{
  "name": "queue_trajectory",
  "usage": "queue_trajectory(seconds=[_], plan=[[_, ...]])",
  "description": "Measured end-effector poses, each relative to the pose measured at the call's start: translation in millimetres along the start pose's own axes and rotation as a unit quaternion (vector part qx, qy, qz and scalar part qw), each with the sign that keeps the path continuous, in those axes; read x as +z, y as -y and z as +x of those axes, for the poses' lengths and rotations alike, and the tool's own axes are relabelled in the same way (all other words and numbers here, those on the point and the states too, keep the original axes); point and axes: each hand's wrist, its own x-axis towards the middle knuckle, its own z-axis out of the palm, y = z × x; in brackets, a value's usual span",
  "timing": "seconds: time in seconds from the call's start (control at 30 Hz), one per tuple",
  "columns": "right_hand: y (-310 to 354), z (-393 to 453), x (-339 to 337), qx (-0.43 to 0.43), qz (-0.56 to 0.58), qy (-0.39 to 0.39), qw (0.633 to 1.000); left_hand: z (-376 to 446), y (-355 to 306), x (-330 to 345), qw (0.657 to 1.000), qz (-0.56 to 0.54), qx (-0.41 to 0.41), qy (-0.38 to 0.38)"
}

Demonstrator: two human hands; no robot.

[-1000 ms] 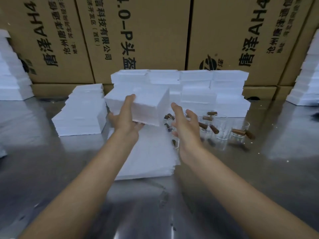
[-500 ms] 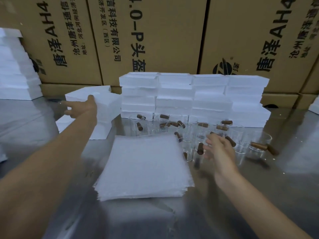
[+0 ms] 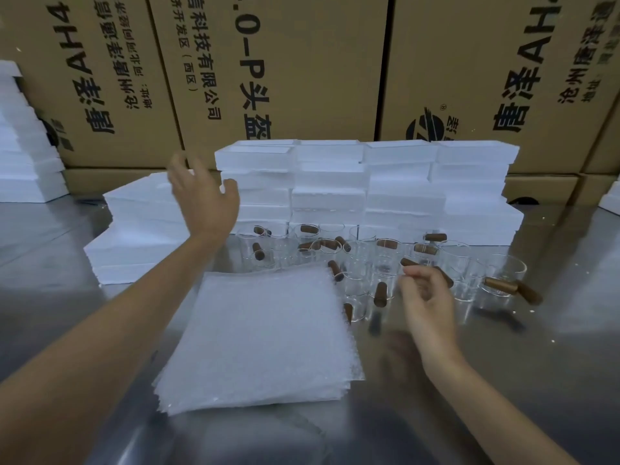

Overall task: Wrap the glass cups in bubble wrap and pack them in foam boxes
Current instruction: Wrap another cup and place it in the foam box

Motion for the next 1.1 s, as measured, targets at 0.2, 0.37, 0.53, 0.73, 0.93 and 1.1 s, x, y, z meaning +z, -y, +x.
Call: queue_trajectory(seconds=[0.2, 0.37, 0.53, 0.73, 0.93, 1.1], plan=[[-21.2, -0.4, -3.2, -0.254, -0.251, 0.084, 0.93, 25.2, -34.4, 52.8, 0.956, 0.117, 0.149, 0.225], [-24.5, 2.3, -3.3, -0.302, -0.307, 0.115, 0.895, 71.6, -40.6, 94.8, 0.909, 0.241, 0.131, 0.312], [-24.2, 3.0, -2.9, -0.308, -0.329, 0.133, 0.883, 82.5, -33.2, 115.0, 0.915, 0.26, 0.105, 0.292], [-24.6, 8.4, -6.2, -0.268, -0.274, 0.102, 0.918, 63.5, -51.2, 104.5, 0.938, 0.2, 0.22, 0.18], [-29.0, 16.3, -13.9, -0.179, -0.184, 0.041, 0.965, 3.0, -100.9, 54.4, 0.893, 0.147, 0.391, 0.17], [-25.6, 25.5, -39.9, -0.181, -0.179, -0.056, 0.965, -68.8, -145.6, -1.3, 0.849, 0.08, 0.5, 0.15]])
